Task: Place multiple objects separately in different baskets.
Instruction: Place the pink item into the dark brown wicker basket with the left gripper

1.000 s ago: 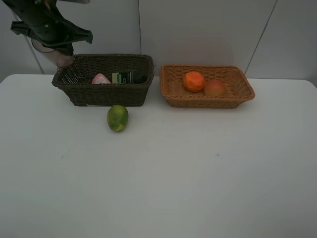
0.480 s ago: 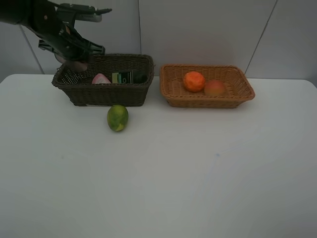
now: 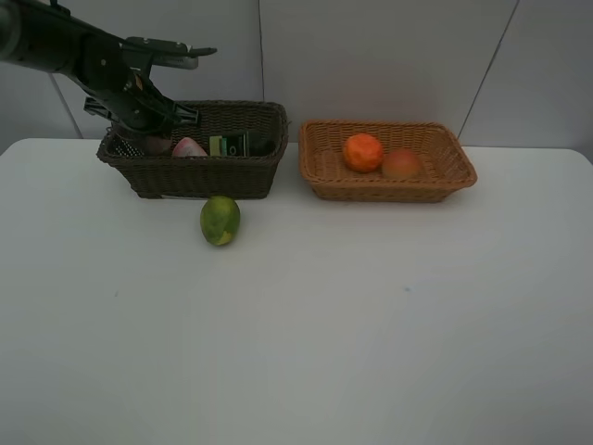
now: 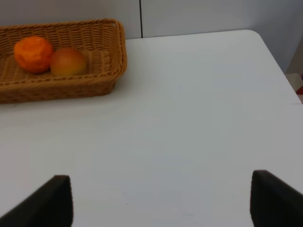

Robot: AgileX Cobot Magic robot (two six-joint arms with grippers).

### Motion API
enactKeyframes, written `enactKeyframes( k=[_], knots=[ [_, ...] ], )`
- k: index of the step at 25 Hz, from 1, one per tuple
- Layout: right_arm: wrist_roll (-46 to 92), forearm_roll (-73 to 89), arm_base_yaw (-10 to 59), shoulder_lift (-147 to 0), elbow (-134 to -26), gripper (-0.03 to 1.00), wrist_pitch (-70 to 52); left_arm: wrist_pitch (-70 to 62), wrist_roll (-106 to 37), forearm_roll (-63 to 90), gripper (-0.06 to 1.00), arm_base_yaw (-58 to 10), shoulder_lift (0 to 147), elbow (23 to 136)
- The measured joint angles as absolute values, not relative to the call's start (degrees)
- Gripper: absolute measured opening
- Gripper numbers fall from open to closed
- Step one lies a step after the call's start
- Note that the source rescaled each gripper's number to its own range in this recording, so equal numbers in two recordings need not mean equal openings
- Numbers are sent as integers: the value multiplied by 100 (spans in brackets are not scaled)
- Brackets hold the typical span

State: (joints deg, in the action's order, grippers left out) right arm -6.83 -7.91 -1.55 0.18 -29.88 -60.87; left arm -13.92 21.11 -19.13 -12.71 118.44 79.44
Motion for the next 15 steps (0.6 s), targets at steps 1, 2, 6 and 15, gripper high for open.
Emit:
enactKeyframes(
  k=[1,2,6,15],
  knots=[
    [-683,-791,-155,18,-2988,70,-6087,-1392,2111,-1913,1,-1271,11844,7944],
    [-683,-791,-155,18,-2988,70,-6087,-1392,2111,-1913,3,-1271,11844,7944],
    [-683,-791,-155,18,-2988,70,-6087,-1466,2111,-1913,30,-1271,11784,7944],
    [-683,-791,-155,18,-2988,70,-6087,-1788,2111,-1931,88,-1284,11374,7944]
  ],
)
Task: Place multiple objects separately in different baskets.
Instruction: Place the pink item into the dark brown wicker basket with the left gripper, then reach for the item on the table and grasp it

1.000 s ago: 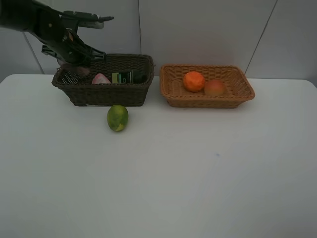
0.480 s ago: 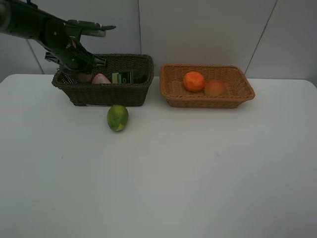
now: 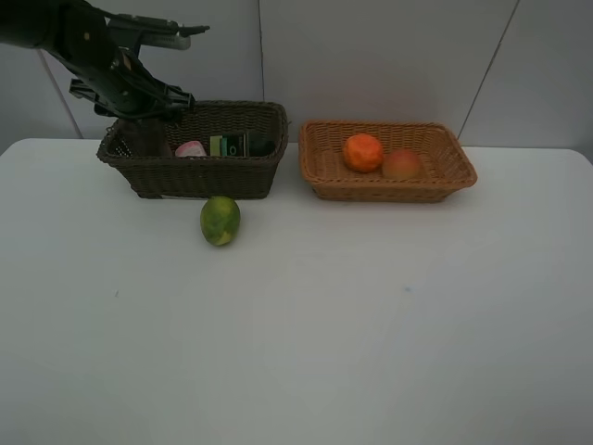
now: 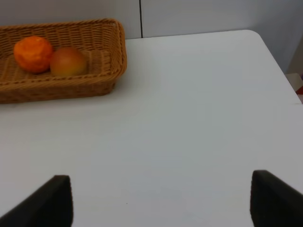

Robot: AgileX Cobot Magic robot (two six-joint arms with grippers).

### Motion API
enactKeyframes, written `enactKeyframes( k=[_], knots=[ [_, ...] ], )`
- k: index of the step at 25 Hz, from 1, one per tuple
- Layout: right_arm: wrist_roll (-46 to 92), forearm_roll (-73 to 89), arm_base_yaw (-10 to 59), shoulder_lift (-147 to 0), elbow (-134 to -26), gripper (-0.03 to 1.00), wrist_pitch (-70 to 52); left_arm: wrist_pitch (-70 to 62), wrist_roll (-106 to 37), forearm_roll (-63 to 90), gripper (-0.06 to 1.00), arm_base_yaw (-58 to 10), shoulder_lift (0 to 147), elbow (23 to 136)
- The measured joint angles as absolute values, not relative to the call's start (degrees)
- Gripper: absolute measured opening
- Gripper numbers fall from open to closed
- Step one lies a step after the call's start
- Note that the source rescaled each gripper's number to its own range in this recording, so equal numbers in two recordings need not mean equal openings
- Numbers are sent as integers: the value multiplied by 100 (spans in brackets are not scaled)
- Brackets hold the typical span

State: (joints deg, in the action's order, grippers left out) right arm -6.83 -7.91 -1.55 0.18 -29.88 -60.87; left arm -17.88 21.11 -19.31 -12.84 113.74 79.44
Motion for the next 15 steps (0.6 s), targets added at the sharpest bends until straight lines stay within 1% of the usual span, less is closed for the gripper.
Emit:
enactKeyframes(
  k=[4,10,12,15],
  knots=[
    [-683,-791,-155,18,-2988,70,-6087,-2299,2111,-1924,89,-1388,11071,7949],
    [-683,-791,-155,18,-2988,70,-6087,-3400,2027,-1699,89,-1817,10801,7956],
    [-683,-791,-155,18,-2988,70,-6087,-3685,2021,-1571,91,-2013,10801,7956],
    [-683,-791,-155,18,-2988,70,-6087,-3969,2053,-1435,98,-2285,10801,7956]
  ],
)
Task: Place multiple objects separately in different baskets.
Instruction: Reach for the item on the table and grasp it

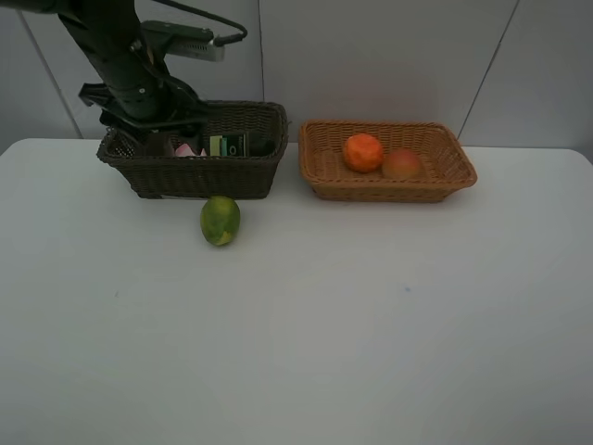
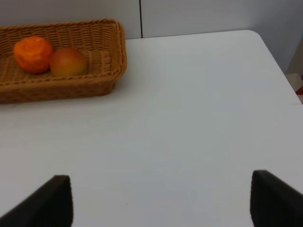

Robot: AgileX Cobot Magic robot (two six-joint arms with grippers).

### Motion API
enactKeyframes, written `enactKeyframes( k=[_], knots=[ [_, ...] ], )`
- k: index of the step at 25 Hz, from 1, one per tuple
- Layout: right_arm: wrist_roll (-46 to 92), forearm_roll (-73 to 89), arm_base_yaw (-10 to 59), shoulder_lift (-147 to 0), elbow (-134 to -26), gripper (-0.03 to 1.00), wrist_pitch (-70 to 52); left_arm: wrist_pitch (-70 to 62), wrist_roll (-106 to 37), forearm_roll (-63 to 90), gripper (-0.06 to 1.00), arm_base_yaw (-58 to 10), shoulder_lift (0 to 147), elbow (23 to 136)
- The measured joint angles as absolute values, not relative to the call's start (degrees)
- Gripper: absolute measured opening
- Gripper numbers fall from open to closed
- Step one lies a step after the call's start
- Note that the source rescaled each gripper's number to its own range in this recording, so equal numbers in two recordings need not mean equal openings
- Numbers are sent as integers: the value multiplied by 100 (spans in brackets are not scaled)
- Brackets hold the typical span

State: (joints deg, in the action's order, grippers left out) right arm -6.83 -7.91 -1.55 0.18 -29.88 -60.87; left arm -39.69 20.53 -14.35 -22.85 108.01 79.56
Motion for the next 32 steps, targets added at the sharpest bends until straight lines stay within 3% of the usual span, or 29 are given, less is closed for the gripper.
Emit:
enactKeyframes(
  k=[10,22,32],
  knots=[
    [-683,-791,-155,18,-2988,70,-6087,-4442,2820,-913,100,-3101,10801,7956],
    [-683,-791,-155,18,-2988,70,-6087,-4406,3604,-1520,100,-3152,11174,7900],
    [-683,-791,-155,18,-2988,70,-6084,-3305,3797,-1713,100,-3146,11442,7333]
  ],
)
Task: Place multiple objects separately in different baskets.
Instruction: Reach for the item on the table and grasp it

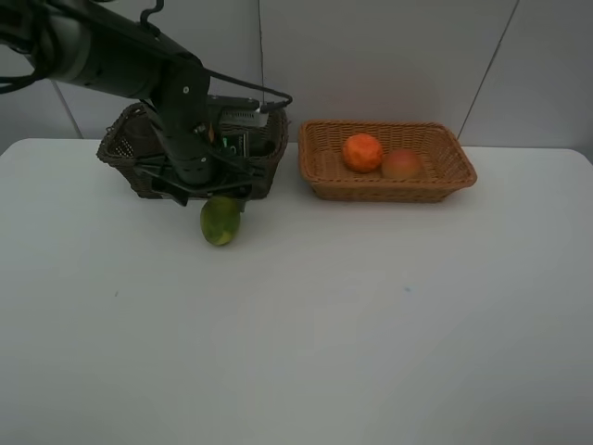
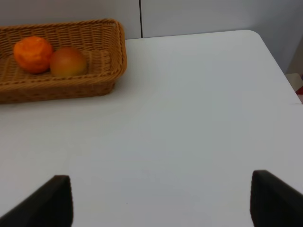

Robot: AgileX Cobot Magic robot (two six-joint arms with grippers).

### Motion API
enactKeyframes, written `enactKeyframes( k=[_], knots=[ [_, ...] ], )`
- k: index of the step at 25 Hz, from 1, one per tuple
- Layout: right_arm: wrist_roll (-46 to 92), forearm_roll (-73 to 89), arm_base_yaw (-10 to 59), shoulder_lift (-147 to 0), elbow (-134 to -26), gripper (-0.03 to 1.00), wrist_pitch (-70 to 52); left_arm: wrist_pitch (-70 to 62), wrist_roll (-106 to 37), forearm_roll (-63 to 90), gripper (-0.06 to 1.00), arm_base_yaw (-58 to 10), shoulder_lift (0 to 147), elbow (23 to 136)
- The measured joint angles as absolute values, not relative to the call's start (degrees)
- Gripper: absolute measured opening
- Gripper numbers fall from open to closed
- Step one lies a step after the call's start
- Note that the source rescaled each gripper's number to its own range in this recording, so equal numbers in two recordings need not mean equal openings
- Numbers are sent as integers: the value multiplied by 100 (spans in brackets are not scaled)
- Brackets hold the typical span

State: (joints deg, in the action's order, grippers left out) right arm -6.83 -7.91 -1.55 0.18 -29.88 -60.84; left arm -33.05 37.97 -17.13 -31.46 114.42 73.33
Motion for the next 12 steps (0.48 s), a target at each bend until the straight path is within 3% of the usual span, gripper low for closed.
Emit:
enactKeyframes(
  k=[12],
  knots=[
    [-683,-791,-155,18,-2988,70,-6084,-2333,3809,-1738,100,-3118,11666,6948]
  ],
)
